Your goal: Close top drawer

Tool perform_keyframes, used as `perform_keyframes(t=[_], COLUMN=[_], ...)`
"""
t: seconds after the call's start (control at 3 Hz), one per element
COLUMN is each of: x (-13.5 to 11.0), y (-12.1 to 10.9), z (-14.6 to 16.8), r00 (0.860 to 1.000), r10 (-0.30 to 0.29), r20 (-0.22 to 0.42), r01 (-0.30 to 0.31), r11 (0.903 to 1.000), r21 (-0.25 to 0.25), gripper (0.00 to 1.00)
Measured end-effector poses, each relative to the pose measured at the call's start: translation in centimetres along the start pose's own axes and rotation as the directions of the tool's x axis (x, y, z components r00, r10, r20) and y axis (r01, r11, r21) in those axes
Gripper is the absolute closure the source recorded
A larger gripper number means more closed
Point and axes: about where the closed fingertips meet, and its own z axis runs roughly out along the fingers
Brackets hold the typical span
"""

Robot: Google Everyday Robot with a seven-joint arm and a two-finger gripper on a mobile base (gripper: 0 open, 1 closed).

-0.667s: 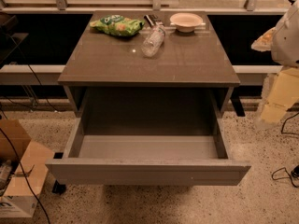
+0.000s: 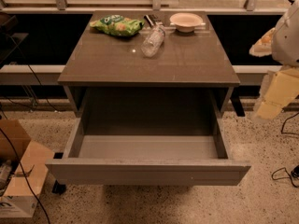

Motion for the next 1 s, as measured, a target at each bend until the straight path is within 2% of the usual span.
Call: perform_keyframes(t=[0.33, 0.67, 1.0], x=[0.3, 0.9, 1.5], y=[1.9, 5.6, 6.9], z=[2.3, 7.4, 8.8], r00=[0.999, 0.993, 0.994], r10=[0.013, 0.102, 0.106], r20=[0.037, 0.058, 0.039], r01=[-0.011, -0.093, -0.099], r11=[0.9988, 0.9869, 0.9823], r21=[-0.047, -0.132, -0.159], gripper=[0.40, 0.63, 0.86])
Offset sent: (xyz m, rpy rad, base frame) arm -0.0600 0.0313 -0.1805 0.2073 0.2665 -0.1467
